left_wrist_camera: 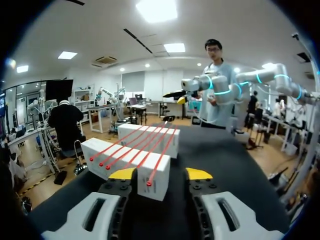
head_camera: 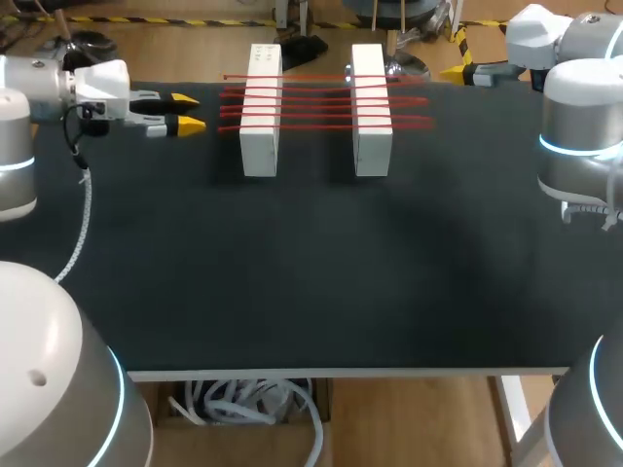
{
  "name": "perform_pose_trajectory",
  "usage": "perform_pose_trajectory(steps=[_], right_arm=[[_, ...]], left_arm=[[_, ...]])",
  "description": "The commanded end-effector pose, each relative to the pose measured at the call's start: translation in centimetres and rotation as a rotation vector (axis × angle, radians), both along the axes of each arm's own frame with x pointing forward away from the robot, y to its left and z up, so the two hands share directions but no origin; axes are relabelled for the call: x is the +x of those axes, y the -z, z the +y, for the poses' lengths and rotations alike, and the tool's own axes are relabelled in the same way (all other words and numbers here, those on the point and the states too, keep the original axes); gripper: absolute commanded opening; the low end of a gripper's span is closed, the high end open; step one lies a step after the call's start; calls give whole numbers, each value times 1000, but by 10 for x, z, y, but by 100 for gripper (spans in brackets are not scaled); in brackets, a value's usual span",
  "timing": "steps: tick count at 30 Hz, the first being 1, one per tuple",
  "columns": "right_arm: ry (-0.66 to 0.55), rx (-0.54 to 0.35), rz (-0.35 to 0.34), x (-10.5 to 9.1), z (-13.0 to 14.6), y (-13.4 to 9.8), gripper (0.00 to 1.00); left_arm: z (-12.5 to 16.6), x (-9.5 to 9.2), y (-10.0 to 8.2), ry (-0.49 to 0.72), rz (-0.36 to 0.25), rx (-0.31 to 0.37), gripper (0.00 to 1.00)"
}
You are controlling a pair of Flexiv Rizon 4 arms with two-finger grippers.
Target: Grab the tape and strap the tape.
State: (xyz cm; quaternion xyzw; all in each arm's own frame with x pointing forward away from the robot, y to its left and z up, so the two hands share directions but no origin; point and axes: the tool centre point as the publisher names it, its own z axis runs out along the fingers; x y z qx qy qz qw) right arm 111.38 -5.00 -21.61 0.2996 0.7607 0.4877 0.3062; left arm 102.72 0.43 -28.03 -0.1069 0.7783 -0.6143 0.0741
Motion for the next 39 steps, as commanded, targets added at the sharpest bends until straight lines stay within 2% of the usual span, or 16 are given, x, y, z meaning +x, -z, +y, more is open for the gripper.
perform_pose_trajectory(steps=[1,12,23,39], right_arm=[[0,0,0,0,0,0,100],[0,0,0,0,0,0,100],[0,0,0,0,0,0,100],[0,0,0,0,0,0,100]], left_arm=[[-1,9,9,18,2,-11,33],[-7,13,26,28,1,-39,34],[-15,19,38,50,-6,-56,27],[-26,26,51,69,-7,-83,24]])
